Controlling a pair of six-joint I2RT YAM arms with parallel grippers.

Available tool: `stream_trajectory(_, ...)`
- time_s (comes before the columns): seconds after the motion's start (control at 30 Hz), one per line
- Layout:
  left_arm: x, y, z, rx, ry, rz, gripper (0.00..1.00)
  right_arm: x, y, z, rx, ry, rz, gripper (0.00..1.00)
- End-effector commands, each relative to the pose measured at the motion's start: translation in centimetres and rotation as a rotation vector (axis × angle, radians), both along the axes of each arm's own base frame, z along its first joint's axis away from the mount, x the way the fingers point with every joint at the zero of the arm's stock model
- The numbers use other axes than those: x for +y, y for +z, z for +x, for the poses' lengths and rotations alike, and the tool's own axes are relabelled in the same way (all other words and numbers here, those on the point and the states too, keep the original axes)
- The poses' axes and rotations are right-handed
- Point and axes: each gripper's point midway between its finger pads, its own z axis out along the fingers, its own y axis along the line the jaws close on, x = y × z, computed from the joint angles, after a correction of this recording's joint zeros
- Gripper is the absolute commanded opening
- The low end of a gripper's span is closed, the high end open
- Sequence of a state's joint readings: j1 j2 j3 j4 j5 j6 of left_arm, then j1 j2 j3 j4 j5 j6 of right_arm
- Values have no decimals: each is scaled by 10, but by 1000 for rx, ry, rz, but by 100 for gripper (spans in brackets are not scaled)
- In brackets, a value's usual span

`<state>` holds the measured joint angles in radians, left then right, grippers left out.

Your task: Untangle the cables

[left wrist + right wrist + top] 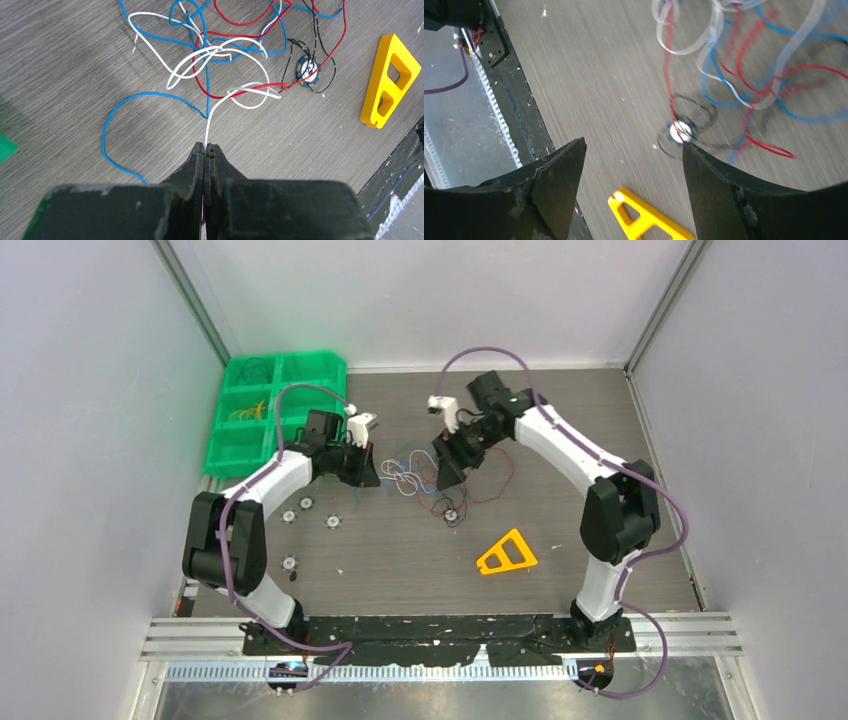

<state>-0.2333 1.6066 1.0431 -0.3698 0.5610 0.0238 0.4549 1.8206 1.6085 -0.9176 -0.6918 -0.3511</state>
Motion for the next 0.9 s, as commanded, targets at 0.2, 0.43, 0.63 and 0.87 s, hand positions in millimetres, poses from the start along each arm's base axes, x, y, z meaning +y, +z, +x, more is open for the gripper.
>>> stream_trajectory(0.2,-4,16,13,-15,33,-39,0,79,-84,-7,27,37,-51,75)
stream_trajectory(0.43,-2,20,19,-17,47,-48,0,84,-124,3,-21,-35,-112,74)
stream_trajectory(0.63,4,20,26,4,93,-69,0,87,-132,-4,-20,-16,-109,27)
stream_trajectory(0.87,19,12,27,31,135,-17,0,68,10,-15,-67,41,162,5)
